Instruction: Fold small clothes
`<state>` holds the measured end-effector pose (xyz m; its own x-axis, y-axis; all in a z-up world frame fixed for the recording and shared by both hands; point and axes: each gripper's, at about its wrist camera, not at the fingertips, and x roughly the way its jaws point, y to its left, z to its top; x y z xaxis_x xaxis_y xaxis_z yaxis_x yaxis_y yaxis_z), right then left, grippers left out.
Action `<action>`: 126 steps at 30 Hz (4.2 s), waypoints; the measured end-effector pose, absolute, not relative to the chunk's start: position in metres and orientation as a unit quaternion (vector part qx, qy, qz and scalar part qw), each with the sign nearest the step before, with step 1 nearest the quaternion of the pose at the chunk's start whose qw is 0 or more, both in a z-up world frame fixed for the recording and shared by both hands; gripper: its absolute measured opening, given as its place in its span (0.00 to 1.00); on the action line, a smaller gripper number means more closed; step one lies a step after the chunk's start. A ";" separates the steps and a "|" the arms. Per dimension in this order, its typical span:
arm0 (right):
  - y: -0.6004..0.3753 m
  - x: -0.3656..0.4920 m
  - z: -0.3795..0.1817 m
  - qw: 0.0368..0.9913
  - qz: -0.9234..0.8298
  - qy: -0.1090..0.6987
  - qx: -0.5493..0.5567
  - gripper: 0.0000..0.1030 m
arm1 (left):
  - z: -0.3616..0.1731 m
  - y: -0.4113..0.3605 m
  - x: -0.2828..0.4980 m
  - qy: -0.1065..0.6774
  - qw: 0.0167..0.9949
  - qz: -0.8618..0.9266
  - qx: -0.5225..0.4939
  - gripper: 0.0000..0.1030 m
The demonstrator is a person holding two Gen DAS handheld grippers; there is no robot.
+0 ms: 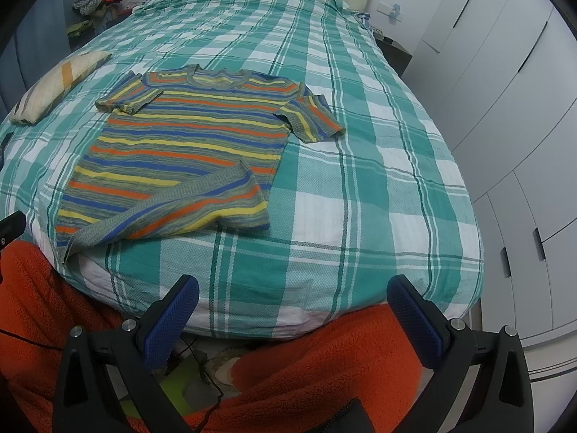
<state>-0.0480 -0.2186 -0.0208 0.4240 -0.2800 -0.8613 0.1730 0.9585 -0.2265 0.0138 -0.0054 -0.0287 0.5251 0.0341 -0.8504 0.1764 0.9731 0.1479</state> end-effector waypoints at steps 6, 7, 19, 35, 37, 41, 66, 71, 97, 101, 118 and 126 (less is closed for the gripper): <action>-0.241 -0.025 -0.019 0.883 -0.016 0.467 -0.042 1.00 | -0.019 0.025 0.024 0.474 0.877 0.000 0.076 0.99; -0.247 -0.015 -0.024 0.886 -0.003 0.463 -0.040 1.00 | -0.018 0.028 0.025 0.473 0.878 0.005 0.072 0.99; -0.249 0.129 -0.167 0.786 0.123 0.606 -0.021 0.11 | -0.013 0.061 0.019 0.480 0.875 0.046 0.047 1.00; -0.289 -0.048 -0.150 0.744 0.208 0.630 -0.080 0.47 | -0.037 0.092 0.038 0.498 0.861 0.088 0.042 0.99; -0.304 -0.038 -0.148 0.763 0.180 0.620 -0.002 0.47 | -0.038 0.088 0.038 0.500 0.861 0.083 0.045 0.99; -0.312 -0.016 -0.165 0.759 0.158 0.621 0.115 0.47 | -0.039 0.077 0.040 0.501 0.861 0.073 0.048 1.00; -0.241 0.007 -0.227 0.723 0.036 0.684 0.094 0.05 | -0.049 0.046 0.025 0.488 0.869 0.023 0.083 1.00; -0.239 -0.001 -0.211 0.723 0.026 0.682 0.108 0.32 | -0.050 0.036 0.021 0.484 0.870 0.007 0.096 1.00; -0.290 0.227 -0.161 0.870 0.013 0.488 -0.074 0.47 | -0.046 0.017 0.029 0.503 0.856 0.025 0.117 0.99; -0.331 0.239 -0.163 0.868 0.027 0.495 -0.018 0.04 | -0.043 0.015 0.025 0.497 0.858 0.034 0.124 1.00; -0.582 0.153 -0.171 0.772 -0.183 0.445 0.415 0.04 | -0.047 -0.021 0.028 0.500 0.853 -0.005 0.153 1.00; -0.579 0.149 -0.185 0.755 -0.199 0.473 0.409 0.02 | -0.051 -0.016 0.028 0.506 0.850 0.000 0.148 1.00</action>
<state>0.1489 -0.5794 -0.1851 0.4737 0.0864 -0.8764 0.6875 0.5856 0.4294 0.0280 -0.0161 -0.0507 0.4877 0.1493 -0.8602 0.1501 0.9563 0.2511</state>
